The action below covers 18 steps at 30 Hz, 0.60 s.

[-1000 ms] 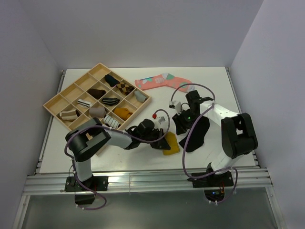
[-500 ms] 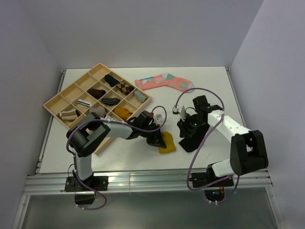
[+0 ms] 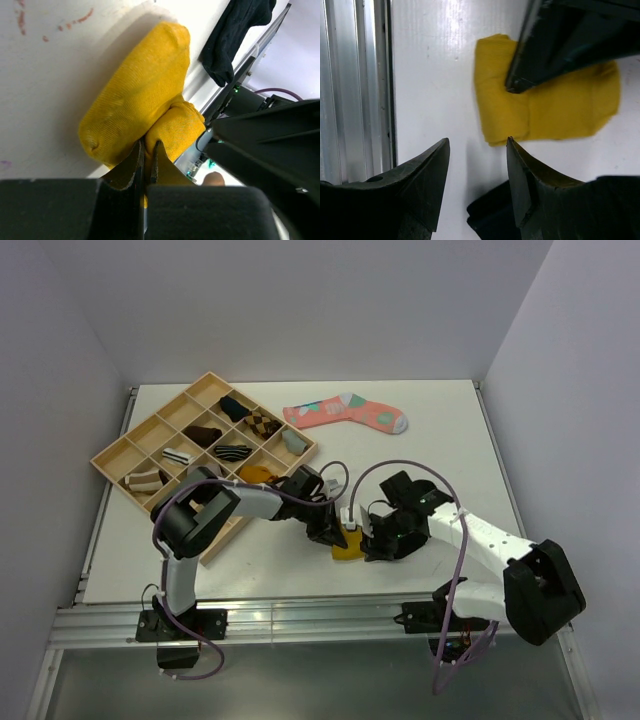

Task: Roll the socks
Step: Roll the sock at the center of the board.

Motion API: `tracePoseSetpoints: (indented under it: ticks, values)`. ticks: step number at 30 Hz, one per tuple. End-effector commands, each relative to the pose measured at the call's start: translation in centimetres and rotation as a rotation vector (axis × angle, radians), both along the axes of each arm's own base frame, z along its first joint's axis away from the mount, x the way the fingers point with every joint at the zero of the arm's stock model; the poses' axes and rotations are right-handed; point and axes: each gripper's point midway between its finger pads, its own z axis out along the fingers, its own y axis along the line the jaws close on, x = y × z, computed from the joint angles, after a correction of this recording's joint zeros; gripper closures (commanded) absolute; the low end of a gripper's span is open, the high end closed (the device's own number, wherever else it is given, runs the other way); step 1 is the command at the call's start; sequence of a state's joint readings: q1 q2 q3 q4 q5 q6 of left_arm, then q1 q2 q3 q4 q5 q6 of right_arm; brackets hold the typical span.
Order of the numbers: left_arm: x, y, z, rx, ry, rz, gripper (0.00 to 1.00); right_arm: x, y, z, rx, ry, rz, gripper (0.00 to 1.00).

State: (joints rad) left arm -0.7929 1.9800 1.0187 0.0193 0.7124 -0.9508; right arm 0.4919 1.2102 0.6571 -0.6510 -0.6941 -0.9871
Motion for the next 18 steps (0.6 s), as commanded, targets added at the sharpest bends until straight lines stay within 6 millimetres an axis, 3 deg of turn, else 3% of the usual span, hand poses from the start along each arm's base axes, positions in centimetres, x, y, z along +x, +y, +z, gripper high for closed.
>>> tracePoseSetpoints:
  ticks: [1,10,18]
  values:
    - [-1.0,2.6,-4.2,0.166,0.074,0.030,1.00,0.6,1.2,0.1,0.013,-0.100,0.020,0.43]
    - [-0.7,2.2,-4.2,0.148,0.082,0.036,0.99,1.3,2.3,-0.8,-0.022,-0.164,0.028,0.43]
    - [-0.5,2.2,-4.0,0.128,0.095,0.051,0.98,0.0,2.4,-2.4,-0.073,-0.135,0.067,0.46]
